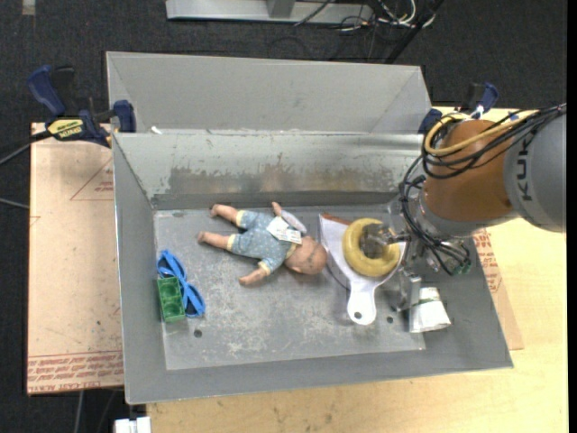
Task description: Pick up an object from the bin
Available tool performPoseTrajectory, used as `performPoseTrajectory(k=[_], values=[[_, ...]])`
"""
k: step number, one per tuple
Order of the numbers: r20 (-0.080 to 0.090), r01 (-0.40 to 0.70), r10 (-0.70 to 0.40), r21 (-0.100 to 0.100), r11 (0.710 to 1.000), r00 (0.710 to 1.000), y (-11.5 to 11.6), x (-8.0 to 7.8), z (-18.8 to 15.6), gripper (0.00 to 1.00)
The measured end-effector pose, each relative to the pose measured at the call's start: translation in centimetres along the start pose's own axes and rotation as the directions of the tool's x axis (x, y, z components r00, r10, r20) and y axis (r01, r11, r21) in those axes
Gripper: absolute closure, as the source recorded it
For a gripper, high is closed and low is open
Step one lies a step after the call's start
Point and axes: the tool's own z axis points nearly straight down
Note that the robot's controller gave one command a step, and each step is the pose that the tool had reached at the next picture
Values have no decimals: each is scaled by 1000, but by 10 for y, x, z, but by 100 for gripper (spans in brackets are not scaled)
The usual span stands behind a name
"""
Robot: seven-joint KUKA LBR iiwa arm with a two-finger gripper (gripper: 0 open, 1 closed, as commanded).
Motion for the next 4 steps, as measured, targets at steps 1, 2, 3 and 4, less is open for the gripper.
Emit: performPoseTrajectory(k=[1,2,3,4], values=[[3,29,-29,2,1000,1000,42,-1,-3,0],[7,0,0,-2,1000,1000,2,-3,-2,100],[8,0,0,-2,1000,1000,2,-3,-2,100],[8,0,0,-2,1000,1000,2,-3,-3,100]])
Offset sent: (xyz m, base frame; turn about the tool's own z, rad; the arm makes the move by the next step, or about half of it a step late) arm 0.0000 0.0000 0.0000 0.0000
